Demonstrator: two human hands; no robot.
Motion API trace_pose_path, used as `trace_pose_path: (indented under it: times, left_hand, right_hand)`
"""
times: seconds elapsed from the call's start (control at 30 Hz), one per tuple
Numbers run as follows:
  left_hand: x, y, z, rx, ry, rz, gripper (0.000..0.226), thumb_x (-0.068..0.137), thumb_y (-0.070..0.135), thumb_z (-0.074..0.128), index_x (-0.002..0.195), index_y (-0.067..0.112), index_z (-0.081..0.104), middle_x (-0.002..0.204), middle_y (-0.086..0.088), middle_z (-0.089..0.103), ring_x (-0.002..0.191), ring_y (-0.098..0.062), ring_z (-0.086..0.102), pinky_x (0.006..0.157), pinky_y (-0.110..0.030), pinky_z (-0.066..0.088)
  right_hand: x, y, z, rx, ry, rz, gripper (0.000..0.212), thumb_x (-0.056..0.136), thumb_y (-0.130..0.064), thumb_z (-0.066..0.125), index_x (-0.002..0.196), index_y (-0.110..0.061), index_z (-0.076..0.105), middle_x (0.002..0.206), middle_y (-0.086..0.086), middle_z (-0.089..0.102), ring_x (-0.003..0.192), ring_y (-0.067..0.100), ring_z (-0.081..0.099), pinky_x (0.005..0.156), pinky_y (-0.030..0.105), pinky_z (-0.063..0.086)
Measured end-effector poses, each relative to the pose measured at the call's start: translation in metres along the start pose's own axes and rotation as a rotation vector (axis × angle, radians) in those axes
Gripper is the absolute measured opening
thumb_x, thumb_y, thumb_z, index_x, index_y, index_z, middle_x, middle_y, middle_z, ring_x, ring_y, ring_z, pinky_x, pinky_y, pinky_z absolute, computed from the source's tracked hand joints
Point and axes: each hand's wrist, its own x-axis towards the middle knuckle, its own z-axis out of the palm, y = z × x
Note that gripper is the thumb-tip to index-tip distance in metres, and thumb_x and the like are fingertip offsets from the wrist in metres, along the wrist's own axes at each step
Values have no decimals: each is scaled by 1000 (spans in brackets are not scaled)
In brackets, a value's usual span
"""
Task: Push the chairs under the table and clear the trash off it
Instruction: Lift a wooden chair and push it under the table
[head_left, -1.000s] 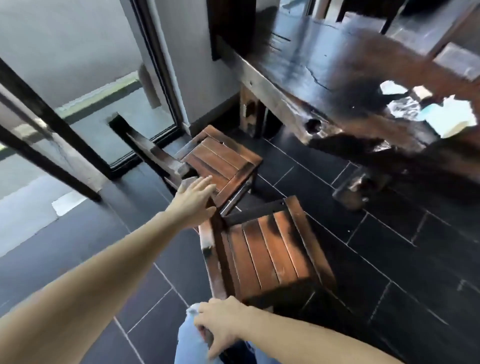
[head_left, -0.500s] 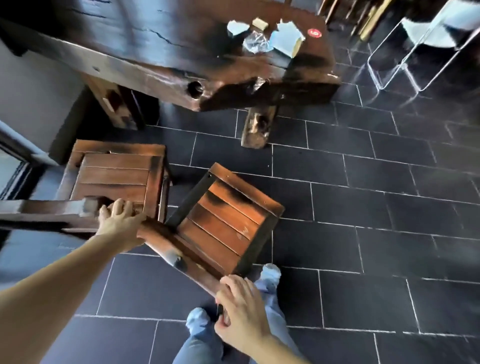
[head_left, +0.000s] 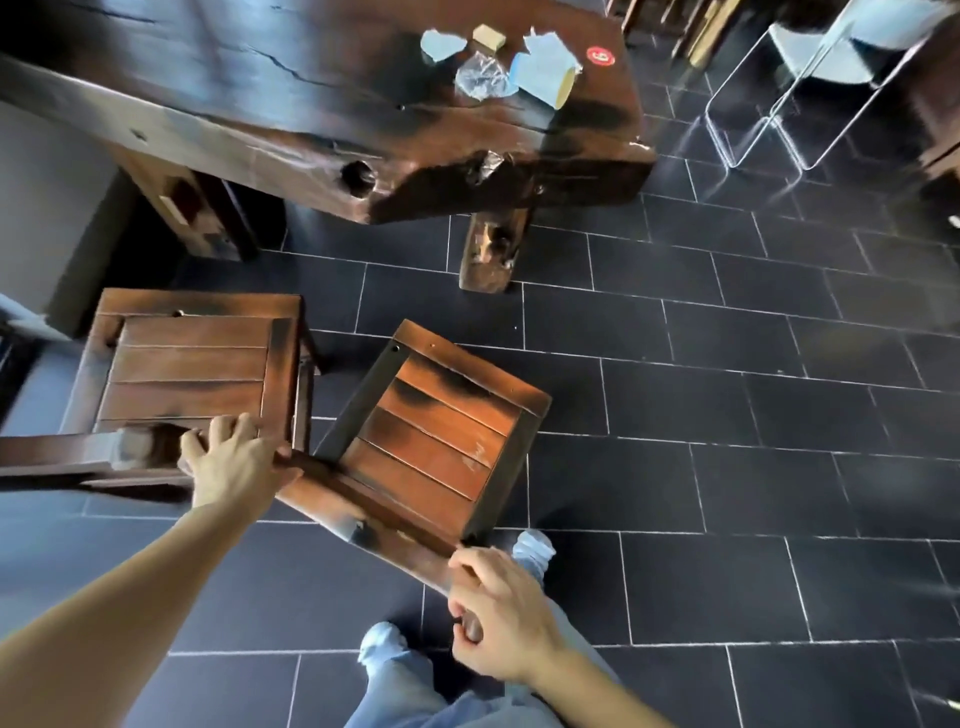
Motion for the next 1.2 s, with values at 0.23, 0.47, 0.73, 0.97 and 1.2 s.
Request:
trace_pose_path:
  times: [0.23, 0.47, 0.73, 0.97, 1.2]
  left_hand:
    - [33, 48, -17, -22, 9, -50, 21, 76, 49, 68, 95, 40, 69, 121, -2, 49, 117, -31, 30, 99, -47, 21]
    - [67, 98, -30, 0, 15, -81, 28, 79, 57, 61, 103, 43, 65, 115, 6, 51, 112, -26, 33, 92, -44, 30]
    - [90, 144, -42, -279, 235, -134, 19, 71, 37, 72, 62, 22, 67, 62, -1, 67, 76, -29, 62, 65, -34, 42]
    - [107, 139, -40, -252, 211, -102, 17, 76, 31, 73, 65, 20, 66, 62, -2, 67, 72, -31, 61, 60, -32, 40]
    - [114, 130, -40, -251, 262, -50, 5, 74, 15, 72, 73, 20, 70, 69, -4, 69, 71, -33, 60, 58, -34, 43]
  right_hand:
    - [40, 68, -52, -81, 31, 5, 15, 58, -29, 66, 69, -23, 56, 108, -3, 59, 97, 10, 46, 81, 25, 44]
    - [88, 144, -114, -258, -180, -1, 16, 68, -40, 63, 75, -26, 58, 110, -10, 56, 100, 11, 52, 87, 28, 47]
    - [122, 216, -167, -320, -376, 54, 26, 72, -49, 59, 88, -31, 49, 107, -18, 48, 88, 11, 55, 76, 24, 53]
    - [129, 213, -162, -374, -275, 69, 25, 70, -43, 60, 89, -31, 51, 104, -15, 53, 93, 11, 53, 89, 27, 47]
    - [137, 186, -130, -427, 82, 518, 63, 74, -47, 71, 130, -28, 48, 151, 3, 33, 139, 28, 33, 109, 58, 26]
